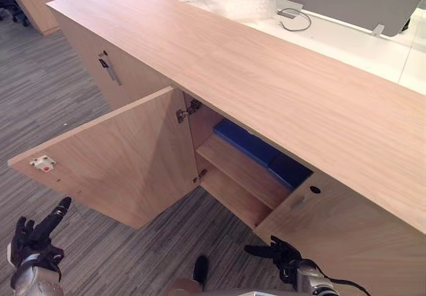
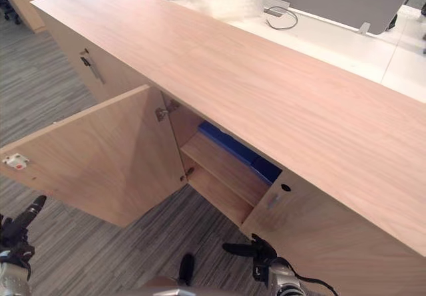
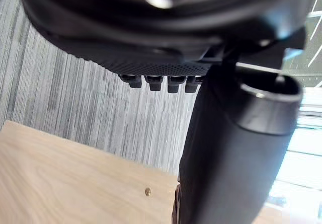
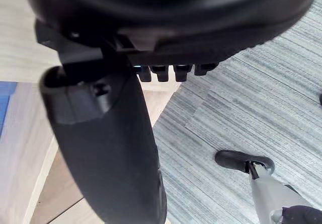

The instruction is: Walk over to the cabinet, pick up the folder, carry it to the office cabinet, place the folder inside the office cabinet, then close the office cabinet door

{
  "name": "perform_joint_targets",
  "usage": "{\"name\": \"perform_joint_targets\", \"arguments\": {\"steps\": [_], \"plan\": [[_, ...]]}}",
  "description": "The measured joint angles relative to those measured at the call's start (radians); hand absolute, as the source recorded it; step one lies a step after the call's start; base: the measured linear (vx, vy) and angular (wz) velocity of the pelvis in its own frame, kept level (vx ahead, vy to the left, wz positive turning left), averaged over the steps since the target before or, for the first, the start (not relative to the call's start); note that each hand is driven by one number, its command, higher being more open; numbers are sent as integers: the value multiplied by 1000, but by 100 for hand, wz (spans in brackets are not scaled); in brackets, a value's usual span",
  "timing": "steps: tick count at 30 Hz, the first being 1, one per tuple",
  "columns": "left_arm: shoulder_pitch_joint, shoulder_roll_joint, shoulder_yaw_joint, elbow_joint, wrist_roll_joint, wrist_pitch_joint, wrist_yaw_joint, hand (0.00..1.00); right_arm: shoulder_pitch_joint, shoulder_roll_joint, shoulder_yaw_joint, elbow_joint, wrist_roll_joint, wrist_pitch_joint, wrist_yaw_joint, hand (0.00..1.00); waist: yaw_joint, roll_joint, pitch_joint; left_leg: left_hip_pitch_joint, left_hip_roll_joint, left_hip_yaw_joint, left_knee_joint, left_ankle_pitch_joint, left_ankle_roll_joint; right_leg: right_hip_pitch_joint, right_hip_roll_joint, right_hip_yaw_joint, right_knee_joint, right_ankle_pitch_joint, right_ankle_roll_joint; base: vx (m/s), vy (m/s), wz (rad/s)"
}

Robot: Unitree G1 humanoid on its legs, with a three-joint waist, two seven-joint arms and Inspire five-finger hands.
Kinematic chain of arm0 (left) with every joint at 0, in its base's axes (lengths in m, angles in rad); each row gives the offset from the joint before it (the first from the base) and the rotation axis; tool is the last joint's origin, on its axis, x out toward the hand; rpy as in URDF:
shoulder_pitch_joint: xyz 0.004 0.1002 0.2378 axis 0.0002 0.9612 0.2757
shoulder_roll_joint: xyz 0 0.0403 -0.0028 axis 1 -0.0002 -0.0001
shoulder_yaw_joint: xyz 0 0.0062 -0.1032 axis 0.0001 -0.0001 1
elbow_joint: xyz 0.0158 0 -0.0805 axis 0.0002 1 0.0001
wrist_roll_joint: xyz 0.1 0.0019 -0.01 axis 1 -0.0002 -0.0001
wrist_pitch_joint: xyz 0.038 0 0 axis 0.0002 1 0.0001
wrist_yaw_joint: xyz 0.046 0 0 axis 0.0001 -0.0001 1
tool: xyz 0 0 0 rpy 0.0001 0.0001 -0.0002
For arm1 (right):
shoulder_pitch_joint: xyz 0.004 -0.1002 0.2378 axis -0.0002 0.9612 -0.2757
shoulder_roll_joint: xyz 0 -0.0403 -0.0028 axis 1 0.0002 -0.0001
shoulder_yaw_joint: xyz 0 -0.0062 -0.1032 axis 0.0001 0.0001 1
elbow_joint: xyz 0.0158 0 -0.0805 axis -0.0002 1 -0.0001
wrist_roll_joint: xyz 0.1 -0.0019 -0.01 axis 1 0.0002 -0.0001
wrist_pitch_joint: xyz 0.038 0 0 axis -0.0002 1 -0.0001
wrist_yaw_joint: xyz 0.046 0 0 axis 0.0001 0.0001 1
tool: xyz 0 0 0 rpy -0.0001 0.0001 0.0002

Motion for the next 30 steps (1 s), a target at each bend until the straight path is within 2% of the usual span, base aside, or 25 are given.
{"name": "perform_joint_targets", "arguments": {"steps": [5,9,12,14,18,21,25,29,30], "plan": [[-49,68,-29,70,-36,15,-17,100,-2,-10,1,0,2,-2,9,100,0,-10,2,4,13,5,0,0,0,-6,6,30,3,19,8,23,-72,-10],[-100,145,-140,97,-57,21,-30,100,9,-16,18,1,2,-1,16,100,3,-11,5,6,24,12,0,0,0,-10,12,42,3,26,15,1,-70,-7],[-138,156,-201,108,-52,21,-67,100,14,-17,33,2,2,-1,24,100,3,-10,5,7,26,16,0,1,-1,-9,13,43,0,26,15,-23,-77,-8],[-174,157,-255,143,-39,17,-61,100,14,-17,37,10,2,-1,35,100,2,-6,8,6,26,21,0,2,-3,-10,13,42,-6,26,15,-30,-56,-8],[-195,143,-308,150,-18,10,-46,100,10,-17,38,21,2,0,35,100,6,6,17,4,25,19,-1,9,-8,-13,11,39,-5,25,14,-45,-47,0],[-196,92,-332,143,-8,-20,-9,100,-7,-18,41,21,3,0,35,100,5,17,23,-9,16,18,-5,19,-5,-24,5,36,-5,10,12,-46,-29,1],[-190,36,-376,97,1,-26,40,100,-16,-24,72,21,5,-1,34,100,8,17,23,-25,-8,13,-6,33,5,-28,-15,29,-6,-21,35,-60,-29,10],[-93,7,-498,-84,12,-21,77,100,-24,-26,80,33,6,-4,33,100,15,17,24,-48,-33,-13,-6,50,17,-32,-27,5,-6,-45,48,-68,-16,25],[-25,-6,-550,-178,35,-21,78,100,-24,-27,86,44,5,-4,33,100,30,19,25,-50,-38,-15,-6,49,17,-32,-31,4,-5,-46,49,-79,4,12]]}}
